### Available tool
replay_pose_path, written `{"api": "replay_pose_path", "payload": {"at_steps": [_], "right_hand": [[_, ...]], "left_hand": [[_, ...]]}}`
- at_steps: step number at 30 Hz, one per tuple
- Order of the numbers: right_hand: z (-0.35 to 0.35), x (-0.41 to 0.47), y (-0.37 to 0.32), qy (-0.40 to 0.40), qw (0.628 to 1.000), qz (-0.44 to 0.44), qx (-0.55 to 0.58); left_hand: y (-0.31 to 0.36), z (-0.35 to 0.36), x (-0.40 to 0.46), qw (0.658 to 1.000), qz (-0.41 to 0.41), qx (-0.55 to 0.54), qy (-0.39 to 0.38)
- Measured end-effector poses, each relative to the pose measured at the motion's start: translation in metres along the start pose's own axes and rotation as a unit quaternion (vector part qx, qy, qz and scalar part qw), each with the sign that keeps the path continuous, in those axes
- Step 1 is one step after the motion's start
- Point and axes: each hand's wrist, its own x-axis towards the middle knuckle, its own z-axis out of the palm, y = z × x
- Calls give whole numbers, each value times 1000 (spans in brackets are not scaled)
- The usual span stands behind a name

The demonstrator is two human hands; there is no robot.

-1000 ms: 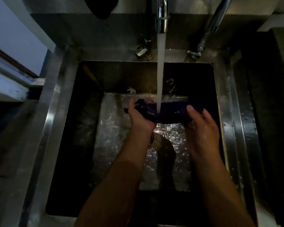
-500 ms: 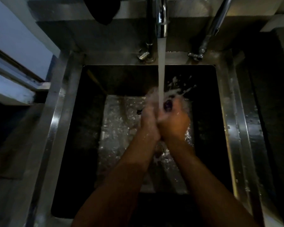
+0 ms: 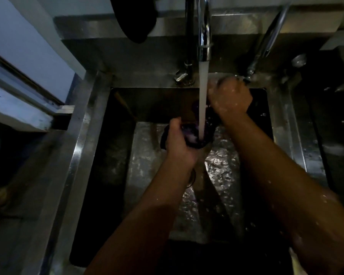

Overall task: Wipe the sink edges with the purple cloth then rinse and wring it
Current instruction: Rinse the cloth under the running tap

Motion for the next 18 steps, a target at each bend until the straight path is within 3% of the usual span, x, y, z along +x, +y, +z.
{"api": "replay_pose_path", "payload": {"at_steps": [2,5,7,11,14,18], "right_hand": [[-7,10,-1,-12,999,-30,-1],[-6,8,-23,-104,967,-229,43],[-1,8,-37,-146,943,-299,3],[3,23,-36,-136,932,-323,-92],[2,20,-25,-76,924,-354,-123],[11,5,-7,-81,925,-346,-134]], "left_hand": [[1,-5,0,999,-11,33,20],[-16,-11,0,990,-12,107,93],[-31,-7,-4,984,-48,124,117],[-47,-9,1,979,-38,117,163],[-44,-11,-1,978,-71,94,175],[-37,-12,1,974,-70,117,180]]}}
